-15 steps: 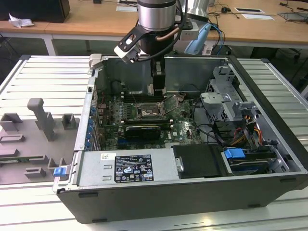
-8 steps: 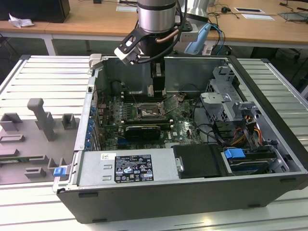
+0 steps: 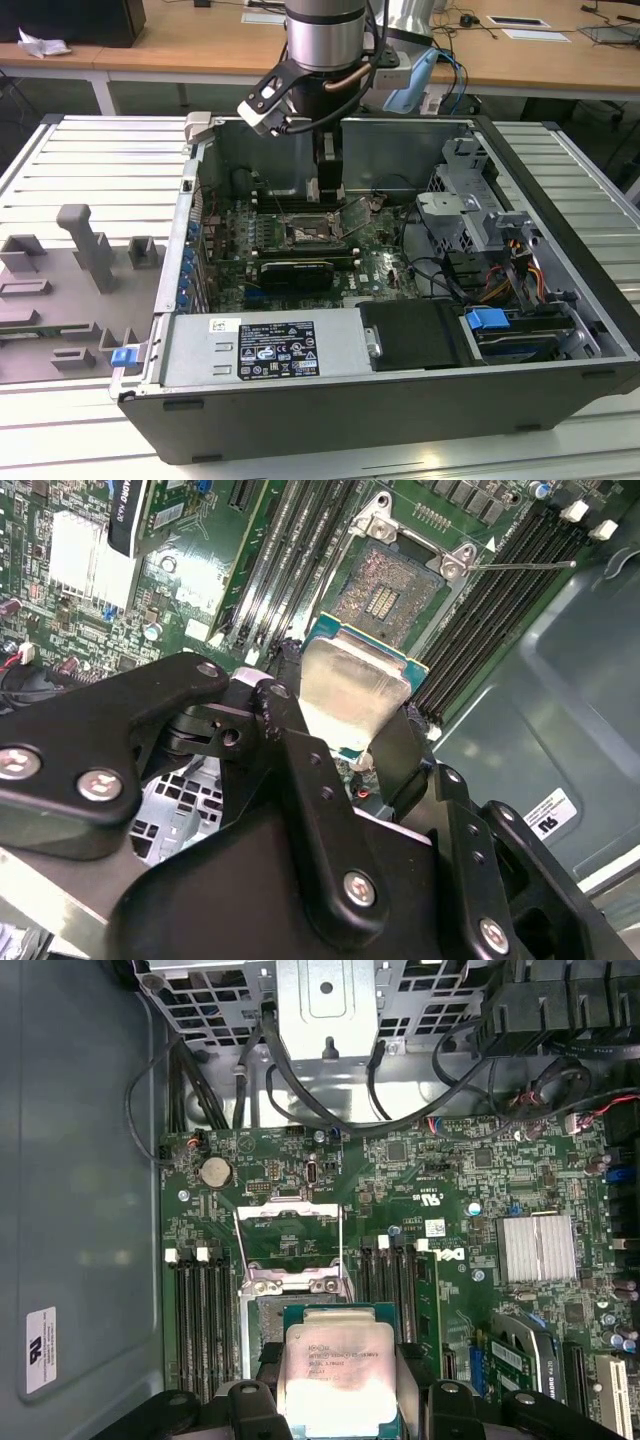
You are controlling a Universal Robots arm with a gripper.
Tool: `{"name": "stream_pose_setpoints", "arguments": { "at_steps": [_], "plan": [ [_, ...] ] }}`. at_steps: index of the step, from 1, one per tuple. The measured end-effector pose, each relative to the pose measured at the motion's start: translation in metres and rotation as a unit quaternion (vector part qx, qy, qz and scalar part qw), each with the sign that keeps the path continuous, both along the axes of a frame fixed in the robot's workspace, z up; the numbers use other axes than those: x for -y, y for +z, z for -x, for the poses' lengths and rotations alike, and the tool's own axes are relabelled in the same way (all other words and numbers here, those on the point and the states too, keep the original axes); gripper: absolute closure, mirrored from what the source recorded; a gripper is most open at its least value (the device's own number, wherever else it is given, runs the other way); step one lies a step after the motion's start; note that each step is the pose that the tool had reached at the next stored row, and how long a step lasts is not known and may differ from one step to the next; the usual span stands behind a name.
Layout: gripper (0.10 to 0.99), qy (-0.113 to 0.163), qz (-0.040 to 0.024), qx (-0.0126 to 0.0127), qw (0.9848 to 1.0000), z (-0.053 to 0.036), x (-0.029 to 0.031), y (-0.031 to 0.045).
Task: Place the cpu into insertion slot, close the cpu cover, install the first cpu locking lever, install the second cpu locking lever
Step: 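Place the cpu into insertion slot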
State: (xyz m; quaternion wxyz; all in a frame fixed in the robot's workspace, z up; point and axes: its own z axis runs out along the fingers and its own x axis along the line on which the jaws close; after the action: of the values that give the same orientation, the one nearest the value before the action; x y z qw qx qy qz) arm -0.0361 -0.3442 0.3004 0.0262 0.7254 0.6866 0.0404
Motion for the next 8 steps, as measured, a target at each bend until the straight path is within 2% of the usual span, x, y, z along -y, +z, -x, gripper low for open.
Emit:
{"name": "stream_pose_setpoints", "arguments": {
  "at_steps": [8],
  "plan": [
    [0.557,0.0,-0.0002,0.0,1.0,0.0,0.0,-0.0033]
  ]
}}
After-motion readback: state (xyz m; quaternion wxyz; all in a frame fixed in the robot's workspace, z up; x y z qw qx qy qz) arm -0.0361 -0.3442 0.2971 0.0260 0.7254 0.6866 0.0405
